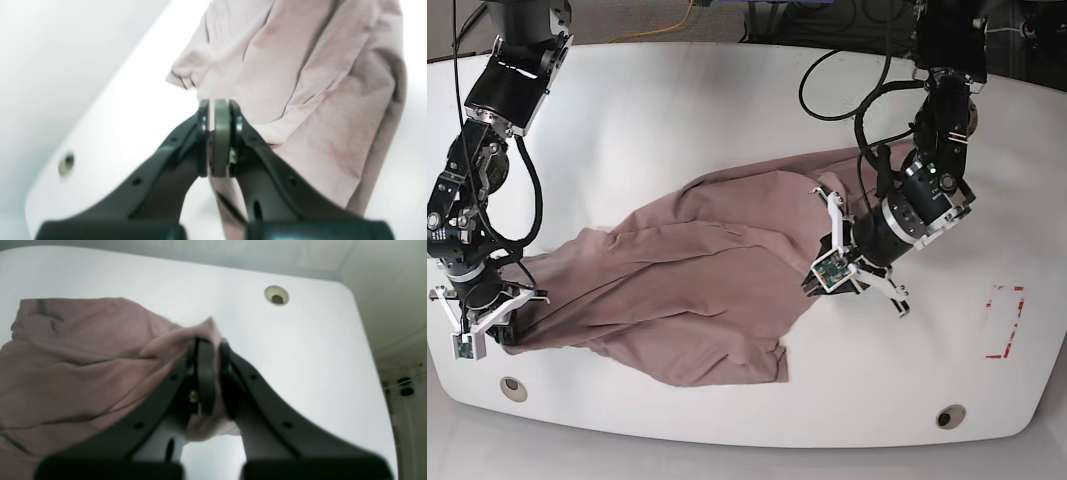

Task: Layout the t-shirt on the table in an organized manner, then fold the t-shirt properly
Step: 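Lift the t-shirt with both grippers and stretch it taut between them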

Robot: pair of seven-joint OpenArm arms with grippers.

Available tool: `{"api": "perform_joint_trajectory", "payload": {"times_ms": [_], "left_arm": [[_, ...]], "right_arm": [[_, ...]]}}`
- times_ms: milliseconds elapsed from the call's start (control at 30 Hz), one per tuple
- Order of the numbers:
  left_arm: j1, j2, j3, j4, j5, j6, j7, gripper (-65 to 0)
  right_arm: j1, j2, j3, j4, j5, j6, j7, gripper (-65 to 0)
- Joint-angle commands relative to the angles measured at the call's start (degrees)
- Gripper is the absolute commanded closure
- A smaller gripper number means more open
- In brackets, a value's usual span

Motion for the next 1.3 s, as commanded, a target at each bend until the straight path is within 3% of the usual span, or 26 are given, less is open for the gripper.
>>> {"api": "perform_joint_trajectory", "payload": {"times_ms": [0, 200, 600, 967, 1267], "left_arm": [[-4.4, 0.0, -0.5, 1.2, -0.4, 0.6, -1.2, 0.0], [-10.7, -0.5, -0.6, 1.2, -0.3, 0.6, -0.9, 0.0], [-20.1, -5.0, -4.5, 1.2, -0.3, 0.6, 0.6, 0.0], [-30.0, -8.7, -8.9, 0.6, -0.1, 0.6, 3.5, 0.0], [-38.3, -14.5, -9.0, -2.4, -0.1, 0.6, 3.5, 0.0]], "right_arm": [[1.5, 2.2, 0.2, 1.3, 0.0, -0.2, 1.7, 0.0], [3.0, 3.1, 1.3, 1.4, -0.1, -0.2, 1.5, 0.0], [8.0, 7.2, 3.0, 1.4, 0.0, -0.2, 1.3, 0.0], [14.2, 7.2, 1.6, 0.9, -0.1, -0.2, -1.0, 0.0], [20.6, 6.9, -2.7, -5.7, 0.0, -0.2, -0.8, 0.0]]}}
